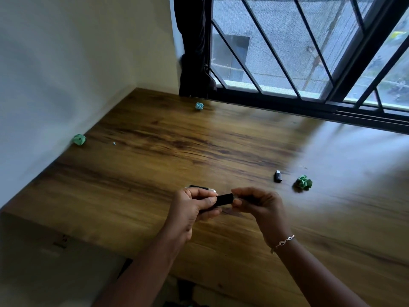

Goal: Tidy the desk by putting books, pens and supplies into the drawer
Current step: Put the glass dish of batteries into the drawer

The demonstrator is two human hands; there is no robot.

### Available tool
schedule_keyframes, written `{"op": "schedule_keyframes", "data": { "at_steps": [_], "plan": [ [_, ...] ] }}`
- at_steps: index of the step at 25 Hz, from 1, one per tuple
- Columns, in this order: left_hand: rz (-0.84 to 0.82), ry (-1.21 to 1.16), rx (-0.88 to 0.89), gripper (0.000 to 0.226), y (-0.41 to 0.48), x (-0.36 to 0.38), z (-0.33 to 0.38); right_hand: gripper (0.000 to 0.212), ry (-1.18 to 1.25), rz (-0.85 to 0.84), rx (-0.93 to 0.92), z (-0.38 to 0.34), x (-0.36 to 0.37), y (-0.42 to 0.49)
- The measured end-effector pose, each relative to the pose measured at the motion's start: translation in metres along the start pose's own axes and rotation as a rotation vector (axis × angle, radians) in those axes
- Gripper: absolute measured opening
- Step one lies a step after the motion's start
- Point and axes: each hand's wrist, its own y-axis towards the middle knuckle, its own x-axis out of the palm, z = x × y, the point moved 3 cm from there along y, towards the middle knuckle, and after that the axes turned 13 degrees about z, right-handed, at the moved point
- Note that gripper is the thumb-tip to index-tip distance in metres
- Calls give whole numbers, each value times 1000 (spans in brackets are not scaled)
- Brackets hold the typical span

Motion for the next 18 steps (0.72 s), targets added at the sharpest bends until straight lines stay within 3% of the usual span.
{"op": "schedule_keyframes", "data": {
  "at_steps": [3, 5, 8, 9, 13, 18],
  "plan": [
    [-24, 75, 63, 12, 6, -5, 4, 27, -26, -114, 48, 2, 3, 3],
    [3, 164, 136, 18, 11, -10, 6, 25, -104, -14, 29, 0, -4, 8],
    [61, 261, 196, 21, 17, -20, 2, 17, -718, 339, -314, -9, -29, 34],
    [78, 283, 204, 20, 19, -24, 1, 21, -877, 365, -358, -7, -34, 43],
    [151, 340, 220, 18, 26, -45, -4, 27, -1207, 153, -250, 15, -35, 64],
    [329, 330, 231, 14, 25, -82, -7, 36, -1187, 81, -374, 21, -33, 33]
  ]
}}
